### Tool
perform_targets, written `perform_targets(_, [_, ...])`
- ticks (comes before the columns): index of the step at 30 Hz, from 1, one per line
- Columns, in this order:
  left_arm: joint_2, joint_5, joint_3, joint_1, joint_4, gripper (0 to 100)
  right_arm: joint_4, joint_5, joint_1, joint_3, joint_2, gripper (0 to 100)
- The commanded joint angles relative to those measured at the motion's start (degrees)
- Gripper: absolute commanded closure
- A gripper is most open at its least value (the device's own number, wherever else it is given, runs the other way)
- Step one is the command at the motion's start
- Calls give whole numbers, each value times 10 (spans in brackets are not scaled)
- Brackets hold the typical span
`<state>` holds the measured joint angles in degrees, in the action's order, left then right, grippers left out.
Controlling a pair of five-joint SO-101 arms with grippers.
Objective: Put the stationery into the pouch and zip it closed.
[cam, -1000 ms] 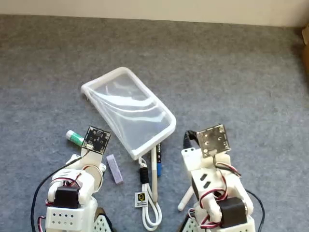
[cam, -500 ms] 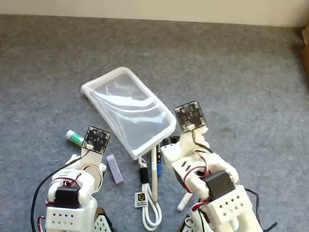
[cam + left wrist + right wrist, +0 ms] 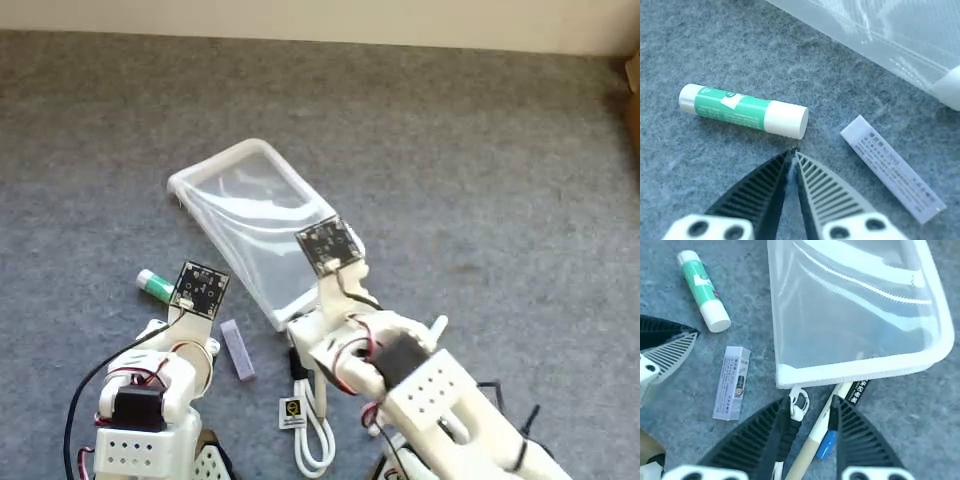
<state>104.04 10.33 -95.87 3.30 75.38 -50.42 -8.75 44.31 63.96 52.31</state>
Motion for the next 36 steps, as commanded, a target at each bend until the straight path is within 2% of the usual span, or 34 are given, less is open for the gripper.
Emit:
perform_targets(1, [5, -4, -14, 2, 2, 991, 39, -31, 8, -38, -71, 867])
perform_targets(5, [5, -4, -14, 2, 2, 991, 51, -64, 27, -38, -139, 867])
perform_targets(10, [5, -4, -14, 2, 2, 991, 51, -66, 81, -39, -192, 867])
perform_targets(14, [5, -4, -14, 2, 2, 991, 51, -66, 86, -39, -211, 867])
perform_targets(23, [5, -4, -14, 2, 2, 991, 48, -67, 89, -39, -210, 867])
perform_targets(29, [5, -4, -14, 2, 2, 991, 35, -67, 121, -40, -208, 867])
perform_targets(36, [5, -4, -14, 2, 2, 991, 33, -63, 124, -37, -153, 867])
